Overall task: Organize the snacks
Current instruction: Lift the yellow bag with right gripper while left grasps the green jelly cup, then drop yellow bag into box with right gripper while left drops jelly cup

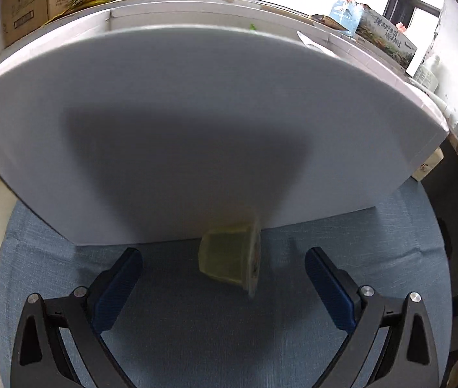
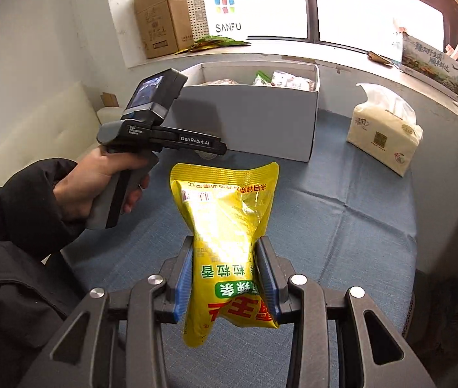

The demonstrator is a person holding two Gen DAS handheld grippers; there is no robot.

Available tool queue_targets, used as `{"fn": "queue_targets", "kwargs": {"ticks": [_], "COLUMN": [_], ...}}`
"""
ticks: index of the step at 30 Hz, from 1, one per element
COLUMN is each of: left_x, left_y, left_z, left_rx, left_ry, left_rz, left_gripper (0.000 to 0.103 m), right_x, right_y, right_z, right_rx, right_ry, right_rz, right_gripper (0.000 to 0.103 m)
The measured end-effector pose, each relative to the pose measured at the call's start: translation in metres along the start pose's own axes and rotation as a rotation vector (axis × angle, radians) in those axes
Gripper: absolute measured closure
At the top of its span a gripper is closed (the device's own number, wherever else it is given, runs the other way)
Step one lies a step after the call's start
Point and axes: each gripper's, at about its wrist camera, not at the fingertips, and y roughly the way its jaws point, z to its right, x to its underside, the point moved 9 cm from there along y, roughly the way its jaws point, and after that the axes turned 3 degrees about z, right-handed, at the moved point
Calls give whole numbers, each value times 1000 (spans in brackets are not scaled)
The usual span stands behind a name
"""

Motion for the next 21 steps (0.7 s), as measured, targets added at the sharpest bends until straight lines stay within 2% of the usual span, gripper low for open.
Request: {"fn": "queue_targets", "kwargs": {"ticks": [2,3,4,6,12,17,21], "left_x": [0,1,1,4,10,6,-2], "left_y": [-1,-3,-8,-14,-56,-123,-171], "left_z": [4,3,7,10,18,22,19], "left_rx": [-37,-72,-35,13,104,181,196], "left_ry": [53,78,88,81,104,162,198], "left_rz": [14,15,28,20,77,197,295], "left_gripper": [18,42,70,70,70,70,70], "right_x": [-1,0,0,2,-4,-14,-29], "right_y": [7,7,7,6,8,10,14], "right_z": [3,3,2,1,5,4,-1], "right_rx": [2,-1,-5,-8,-19,-19,-26], "right_ry": [20,21,23,27,44,63,75], "right_rz": [-8,-8,-9,-8,13,40,70], "right_gripper": [62,63,62,62,62,62,62]}}
